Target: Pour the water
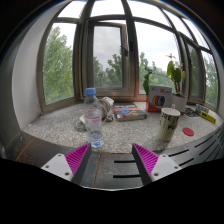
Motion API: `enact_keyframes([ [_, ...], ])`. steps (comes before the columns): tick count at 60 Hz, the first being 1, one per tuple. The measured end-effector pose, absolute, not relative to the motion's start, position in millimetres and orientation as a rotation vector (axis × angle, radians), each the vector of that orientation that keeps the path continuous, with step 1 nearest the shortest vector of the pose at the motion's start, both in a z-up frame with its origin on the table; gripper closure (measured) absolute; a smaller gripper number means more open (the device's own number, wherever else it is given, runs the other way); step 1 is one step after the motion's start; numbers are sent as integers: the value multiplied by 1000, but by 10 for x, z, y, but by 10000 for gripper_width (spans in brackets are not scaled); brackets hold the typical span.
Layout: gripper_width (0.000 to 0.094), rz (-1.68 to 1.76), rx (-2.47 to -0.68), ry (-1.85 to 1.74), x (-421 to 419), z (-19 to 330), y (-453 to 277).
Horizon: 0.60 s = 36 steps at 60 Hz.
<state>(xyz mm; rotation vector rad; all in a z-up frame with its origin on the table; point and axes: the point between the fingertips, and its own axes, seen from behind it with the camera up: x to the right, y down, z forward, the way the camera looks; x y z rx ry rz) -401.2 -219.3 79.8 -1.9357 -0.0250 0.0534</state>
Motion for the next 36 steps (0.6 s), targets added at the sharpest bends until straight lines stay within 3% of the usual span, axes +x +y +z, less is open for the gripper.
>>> enact_keyframes([
  [12,105,85,-1840,-79,-4639,870,-1232],
  [18,152,58,-1819,-75,-4724,837,-835],
  [23,257,37,-1808,-77,-4747,772,-621],
  [27,450,35,-1792,-92,-4752,749,-528],
  [36,569,73,-1773,-93,-4792,770,-495],
])
